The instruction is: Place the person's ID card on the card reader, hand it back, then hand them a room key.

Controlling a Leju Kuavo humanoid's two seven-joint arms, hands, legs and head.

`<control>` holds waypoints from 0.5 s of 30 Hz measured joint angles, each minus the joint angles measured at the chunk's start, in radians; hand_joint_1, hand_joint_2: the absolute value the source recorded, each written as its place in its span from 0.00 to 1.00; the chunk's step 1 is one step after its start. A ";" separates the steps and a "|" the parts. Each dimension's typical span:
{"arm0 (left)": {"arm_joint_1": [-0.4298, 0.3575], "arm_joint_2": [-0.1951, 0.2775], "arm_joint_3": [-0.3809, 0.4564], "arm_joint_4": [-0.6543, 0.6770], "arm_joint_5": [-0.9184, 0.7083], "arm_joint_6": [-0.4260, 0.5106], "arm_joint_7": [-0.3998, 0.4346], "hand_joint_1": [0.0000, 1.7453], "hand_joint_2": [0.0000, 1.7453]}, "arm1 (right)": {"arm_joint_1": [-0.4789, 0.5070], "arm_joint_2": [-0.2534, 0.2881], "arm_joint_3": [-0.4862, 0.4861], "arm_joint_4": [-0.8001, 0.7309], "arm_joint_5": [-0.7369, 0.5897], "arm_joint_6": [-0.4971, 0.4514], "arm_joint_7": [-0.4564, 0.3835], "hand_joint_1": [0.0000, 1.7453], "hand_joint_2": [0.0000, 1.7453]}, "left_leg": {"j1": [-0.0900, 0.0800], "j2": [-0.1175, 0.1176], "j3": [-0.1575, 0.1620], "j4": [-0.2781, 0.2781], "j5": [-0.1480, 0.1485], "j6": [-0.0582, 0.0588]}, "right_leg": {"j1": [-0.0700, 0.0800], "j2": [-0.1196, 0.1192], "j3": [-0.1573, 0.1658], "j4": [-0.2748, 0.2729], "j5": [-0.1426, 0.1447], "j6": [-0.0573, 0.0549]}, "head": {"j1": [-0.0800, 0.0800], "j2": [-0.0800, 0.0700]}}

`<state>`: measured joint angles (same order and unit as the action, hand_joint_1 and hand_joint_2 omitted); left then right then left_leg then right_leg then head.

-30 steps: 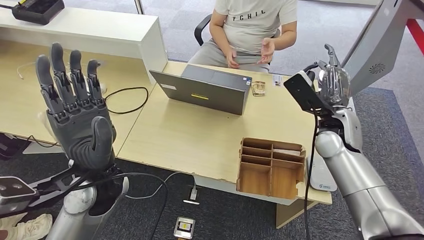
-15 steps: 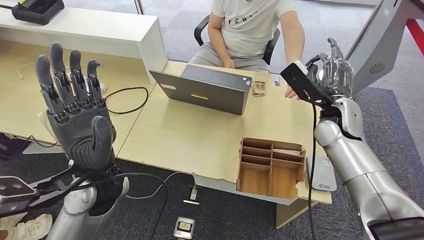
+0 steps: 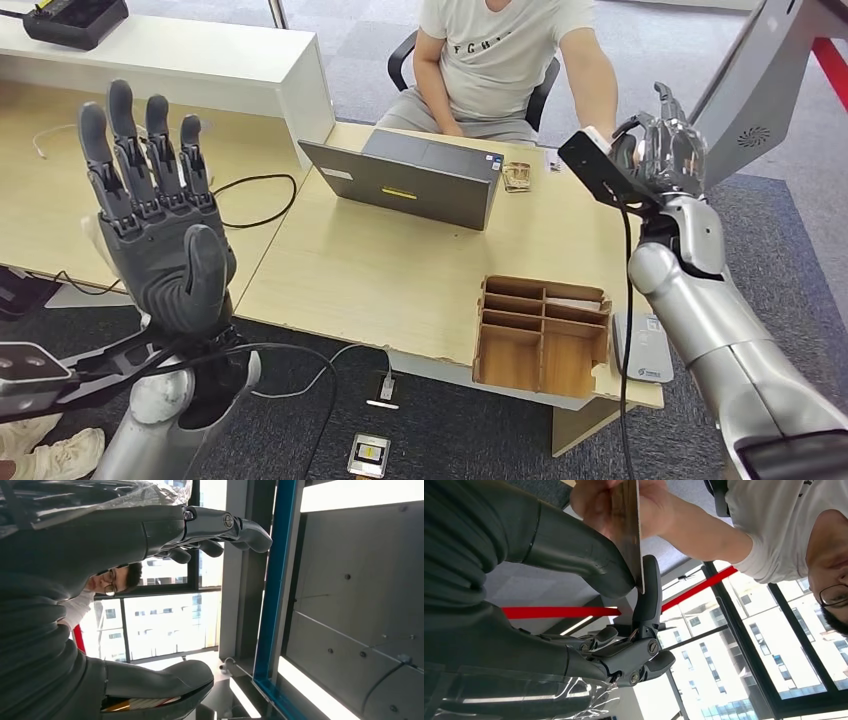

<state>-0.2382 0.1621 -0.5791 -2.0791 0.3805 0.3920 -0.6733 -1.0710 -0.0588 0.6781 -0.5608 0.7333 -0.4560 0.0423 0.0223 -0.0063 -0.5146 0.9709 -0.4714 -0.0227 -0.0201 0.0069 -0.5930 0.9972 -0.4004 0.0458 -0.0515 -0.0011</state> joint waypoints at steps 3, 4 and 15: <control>-0.006 0.000 -0.002 0.002 0.006 0.002 0.001 0.00 1.00 | 0.000 -0.001 0.004 0.002 0.002 0.002 0.006 1.00 1.00 | 0.000 0.000 0.000 0.000 0.000 0.000 | 0.000 0.000 0.000 0.000 0.000 0.000 | 0.000 0.000; -0.008 0.000 -0.002 0.002 0.007 0.003 0.002 0.00 1.00 | 0.001 -0.001 0.005 0.003 0.002 0.003 0.008 1.00 1.00 | 0.000 0.000 0.000 0.000 0.000 0.000 | 0.000 0.000 0.000 0.000 0.000 0.000 | 0.000 0.000; -0.035 0.000 -0.009 0.018 0.028 0.006 0.003 0.00 1.00 | 0.010 -0.022 0.009 0.001 -0.003 0.029 0.016 0.00 1.00 | 0.000 0.000 0.000 0.000 0.000 0.000 | 0.000 0.000 0.000 0.000 0.000 0.000 | 0.000 0.000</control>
<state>-0.2737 0.1621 -0.5878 -2.0612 0.4085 0.3981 -0.6706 -1.0608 -0.0806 0.6867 -0.5593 0.7303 -0.4273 0.0585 0.0223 -0.0062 -0.5144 0.9713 -0.4714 -0.0227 -0.0201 0.0070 -0.5930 0.9971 -0.4003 0.0458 -0.0515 -0.0011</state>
